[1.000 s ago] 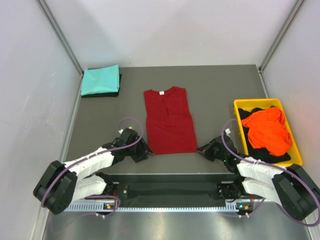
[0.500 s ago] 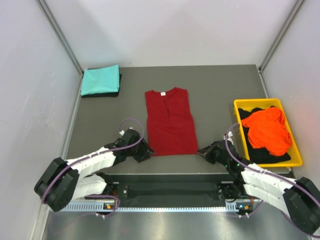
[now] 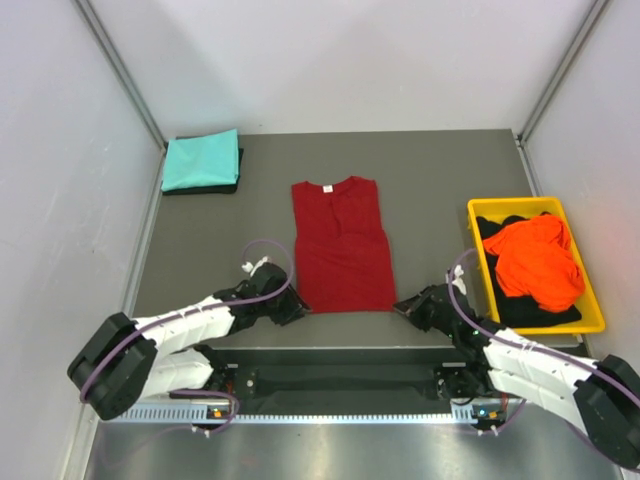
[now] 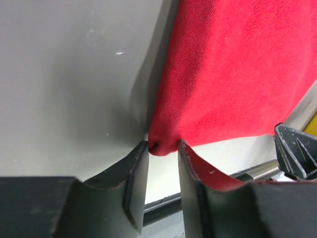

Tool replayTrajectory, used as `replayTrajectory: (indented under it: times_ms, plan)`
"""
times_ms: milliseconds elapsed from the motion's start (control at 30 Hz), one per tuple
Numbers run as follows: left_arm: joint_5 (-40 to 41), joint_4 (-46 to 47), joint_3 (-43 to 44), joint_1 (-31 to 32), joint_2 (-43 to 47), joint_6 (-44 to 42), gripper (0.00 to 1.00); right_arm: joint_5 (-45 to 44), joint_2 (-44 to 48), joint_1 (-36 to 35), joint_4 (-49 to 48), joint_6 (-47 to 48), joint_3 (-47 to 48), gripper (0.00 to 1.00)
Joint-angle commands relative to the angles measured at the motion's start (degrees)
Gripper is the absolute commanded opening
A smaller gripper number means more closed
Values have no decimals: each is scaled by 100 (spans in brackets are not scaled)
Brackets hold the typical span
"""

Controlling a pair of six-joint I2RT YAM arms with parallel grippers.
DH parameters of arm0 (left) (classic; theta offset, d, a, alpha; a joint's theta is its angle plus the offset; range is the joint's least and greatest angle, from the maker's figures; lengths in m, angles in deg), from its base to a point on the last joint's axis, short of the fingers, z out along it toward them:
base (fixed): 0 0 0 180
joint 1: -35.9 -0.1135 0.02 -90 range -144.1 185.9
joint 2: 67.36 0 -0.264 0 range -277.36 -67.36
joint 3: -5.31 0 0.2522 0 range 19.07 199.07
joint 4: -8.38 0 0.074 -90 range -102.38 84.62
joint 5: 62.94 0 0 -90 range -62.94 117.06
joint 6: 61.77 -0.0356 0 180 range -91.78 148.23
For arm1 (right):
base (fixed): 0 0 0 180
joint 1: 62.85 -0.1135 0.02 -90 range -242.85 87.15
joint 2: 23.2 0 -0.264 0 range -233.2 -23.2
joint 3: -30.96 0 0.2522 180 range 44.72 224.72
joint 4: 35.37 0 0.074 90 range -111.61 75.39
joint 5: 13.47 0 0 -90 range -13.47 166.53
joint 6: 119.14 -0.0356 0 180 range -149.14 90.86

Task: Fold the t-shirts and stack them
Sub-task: Fold the tshirt

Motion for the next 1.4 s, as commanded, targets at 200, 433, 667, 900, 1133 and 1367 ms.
replayTrajectory:
  times_ms: [200, 433, 667, 900, 1133, 1367]
  plan:
    - [852, -847, 166, 179, 284, -425, 8, -502, 95, -640, 197, -171, -31, 0]
    - [913, -1224, 710, 354, 539, -873, 0, -1037, 524, -904, 1224, 251, 558, 0]
    - [1457, -1936, 1370, 1065, 952, -786, 0, -1573, 1403, -1142, 2683, 760, 1217, 0]
    - [1590, -2176, 2116, 1304, 874, -943, 0, -1978, 1642, -1151, 3493, 1560, 2472, 0]
    - [1855, -2088, 2829, 849, 470, -1593, 0, -2146, 544, -914, 2975, 2719, 3362, 0]
    - [1057, -1632, 3312, -284, -137, -2279, 0, -743, -773, 315, 2061, 3546, 3942, 0]
